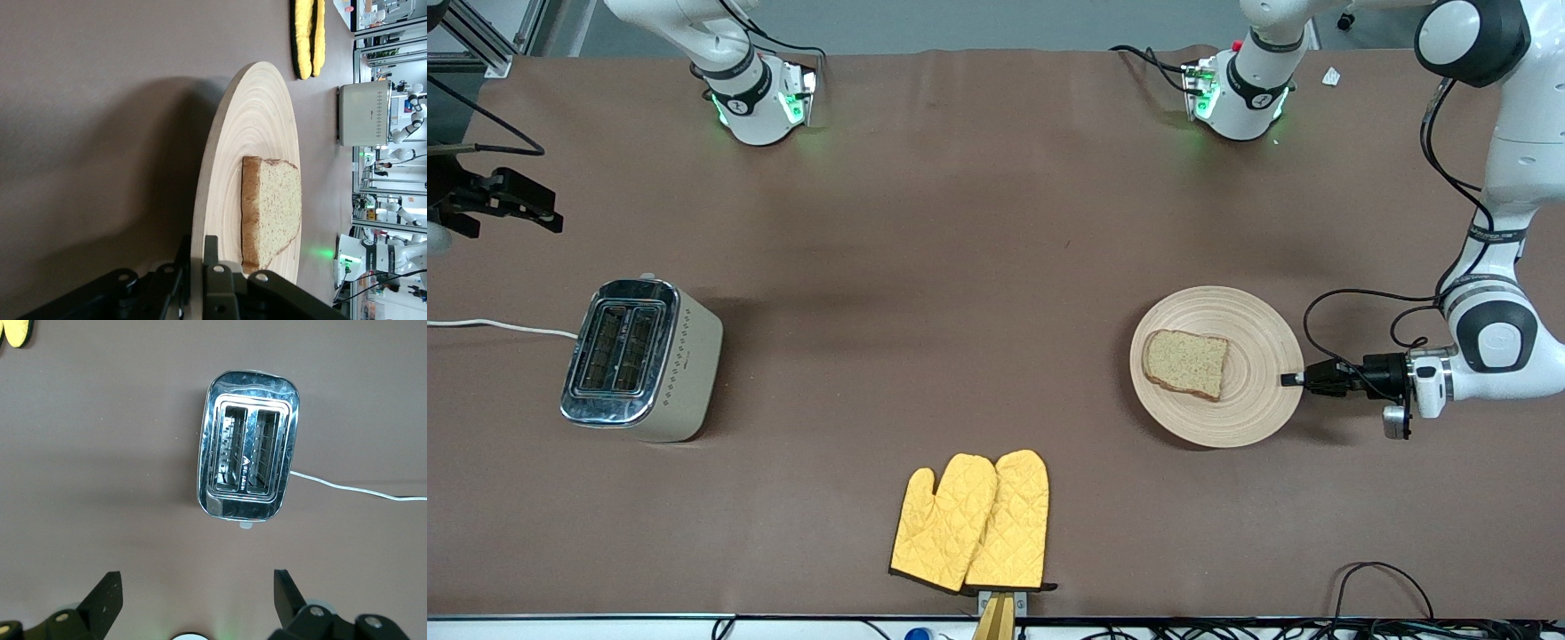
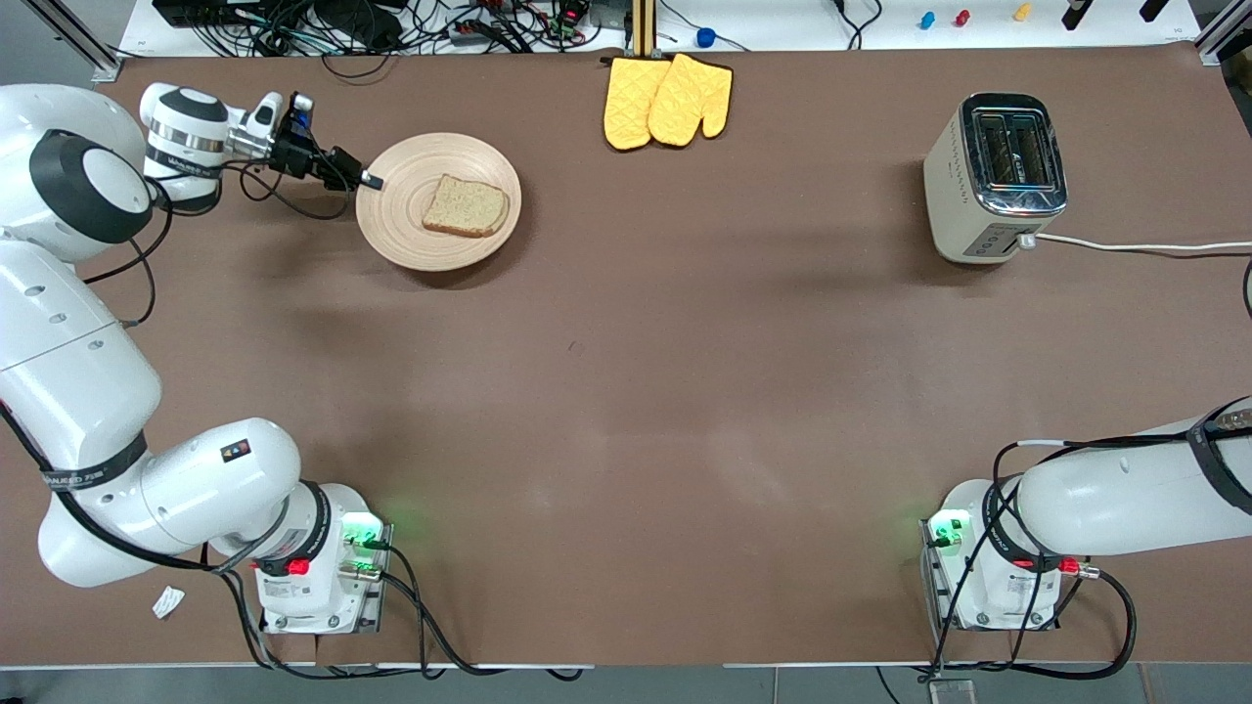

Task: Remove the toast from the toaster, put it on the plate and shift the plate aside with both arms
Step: 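Open the left gripper and release the plate rim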

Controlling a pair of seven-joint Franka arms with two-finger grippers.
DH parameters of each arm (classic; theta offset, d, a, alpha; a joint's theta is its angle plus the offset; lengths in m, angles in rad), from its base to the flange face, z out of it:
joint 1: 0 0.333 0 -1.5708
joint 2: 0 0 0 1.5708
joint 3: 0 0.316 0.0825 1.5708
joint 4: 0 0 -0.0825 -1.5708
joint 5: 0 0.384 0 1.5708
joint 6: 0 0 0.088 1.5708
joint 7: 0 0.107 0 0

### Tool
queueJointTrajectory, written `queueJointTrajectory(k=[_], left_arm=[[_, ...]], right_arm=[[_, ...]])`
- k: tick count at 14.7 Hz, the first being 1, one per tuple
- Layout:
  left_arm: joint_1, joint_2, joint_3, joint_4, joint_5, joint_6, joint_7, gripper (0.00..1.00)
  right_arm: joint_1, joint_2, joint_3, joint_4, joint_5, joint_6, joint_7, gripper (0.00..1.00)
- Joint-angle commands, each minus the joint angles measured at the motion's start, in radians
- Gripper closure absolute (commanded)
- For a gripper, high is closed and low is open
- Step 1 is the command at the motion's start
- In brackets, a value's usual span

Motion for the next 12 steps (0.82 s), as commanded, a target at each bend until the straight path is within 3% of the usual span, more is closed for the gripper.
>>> queueJointTrajectory(k=[1, 4, 5, 6, 8, 9, 12], left_arm=[[0.012, 0.011, -0.016, 0.002, -0.003, -0.023, 0.006, 0.99], [0.014, 0.020, -0.011, 0.003, -0.003, -0.023, 0.008, 0.94], [0.014, 0.020, -0.009, 0.012, -0.003, -0.023, 0.005, 0.86], [0.014, 0.019, -0.009, 0.026, -0.001, -0.023, 0.000, 0.66], [0.020, 0.014, -0.009, 0.032, 0.000, -0.023, 0.003, 0.01], [0.024, 0.010, -0.006, 0.041, 0.016, -0.023, 0.000, 0.00], [0.024, -0.029, -0.012, 0.124, 0.210, -0.023, -0.073, 0.00]], right_arm=[[0.008, 0.004, -0.001, 0.015, -0.011, -0.015, 0.001, 0.00], [0.011, 0.004, -0.001, 0.015, -0.011, -0.015, 0.002, 0.00], [0.011, 0.004, -0.001, 0.015, -0.011, -0.015, 0.002, 0.00], [0.010, 0.004, -0.001, 0.015, -0.011, -0.015, 0.002, 0.00], [0.010, 0.004, -0.002, 0.015, -0.011, -0.015, 0.001, 0.00], [0.011, 0.004, -0.002, 0.015, -0.013, -0.015, 0.001, 0.00], [0.011, 0.004, -0.002, 0.015, -0.013, -0.015, 0.001, 0.00]])
